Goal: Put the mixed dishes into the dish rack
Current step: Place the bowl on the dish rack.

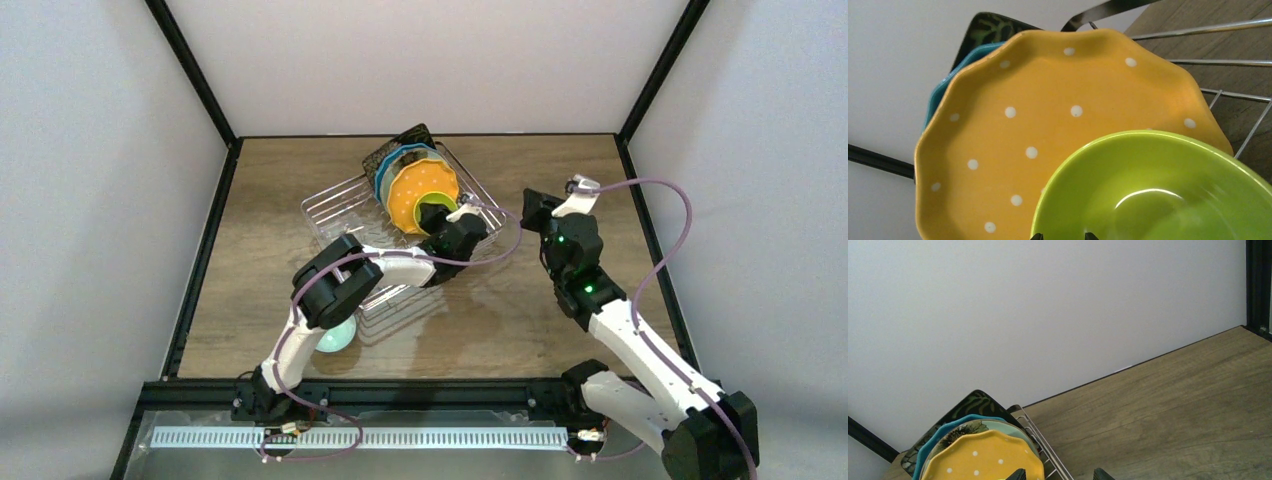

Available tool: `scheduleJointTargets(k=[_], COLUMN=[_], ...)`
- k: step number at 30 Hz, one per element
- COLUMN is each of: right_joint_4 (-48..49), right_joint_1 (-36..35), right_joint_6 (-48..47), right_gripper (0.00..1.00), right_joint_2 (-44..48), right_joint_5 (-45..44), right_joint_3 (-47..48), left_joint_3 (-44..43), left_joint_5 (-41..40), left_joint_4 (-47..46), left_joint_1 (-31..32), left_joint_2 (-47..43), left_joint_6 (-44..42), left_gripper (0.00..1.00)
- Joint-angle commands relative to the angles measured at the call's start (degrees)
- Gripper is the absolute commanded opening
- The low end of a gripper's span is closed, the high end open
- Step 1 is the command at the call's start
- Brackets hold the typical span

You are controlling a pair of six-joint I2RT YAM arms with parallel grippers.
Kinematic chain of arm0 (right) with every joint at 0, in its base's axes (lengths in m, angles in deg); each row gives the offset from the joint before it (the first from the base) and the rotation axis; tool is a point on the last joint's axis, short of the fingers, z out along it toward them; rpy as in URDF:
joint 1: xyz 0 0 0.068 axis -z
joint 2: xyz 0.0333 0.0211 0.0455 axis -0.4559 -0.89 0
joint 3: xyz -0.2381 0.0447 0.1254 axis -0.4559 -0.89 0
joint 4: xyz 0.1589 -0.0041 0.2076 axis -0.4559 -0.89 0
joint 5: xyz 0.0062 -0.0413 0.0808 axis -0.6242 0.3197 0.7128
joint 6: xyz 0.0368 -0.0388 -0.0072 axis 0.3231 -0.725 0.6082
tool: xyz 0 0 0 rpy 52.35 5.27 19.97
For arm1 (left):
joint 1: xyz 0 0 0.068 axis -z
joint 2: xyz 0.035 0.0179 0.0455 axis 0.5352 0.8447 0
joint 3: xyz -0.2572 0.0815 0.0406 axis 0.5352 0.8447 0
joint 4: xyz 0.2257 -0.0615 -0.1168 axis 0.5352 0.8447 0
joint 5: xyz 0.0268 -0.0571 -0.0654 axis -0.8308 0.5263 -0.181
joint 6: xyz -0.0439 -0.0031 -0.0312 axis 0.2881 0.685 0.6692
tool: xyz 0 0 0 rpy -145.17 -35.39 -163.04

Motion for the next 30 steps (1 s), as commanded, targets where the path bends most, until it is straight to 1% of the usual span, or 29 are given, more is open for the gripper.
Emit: scheduleJointTargets(k=[1,5,19,30], right_joint_4=[-2.4,-3.7,-7.9,-11.0], right_joint_1=[0.0,0.0,0.0,0.0], right_joint_6=[1.1,1.3,1.7,1.6], right_gripper=[0.77,0.77,0.77,0.77], right_joint_2=[-1.3,-2.6,-6.3,-9.1], right_joint_5=[-0.6,0.1,0.9,1.8], right_joint_3=[3.8,5.7,10.9,15.7], left_joint_3=[-2.5,-3.5,-7.2,-9.6], left_joint_5=[-0.3,-0.8,-0.8,-1.6], left_joint_4=[15.0,20.3,30.9,31.6], left_joint_1=[0.1,0.1,-1.1,-1.5], left_joint_2=[1.9,1.2,-0.8,-3.8], left_joint_6=[9.8,14.6,26.1,27.3], left_gripper=[0.48,0.49,0.50,0.50])
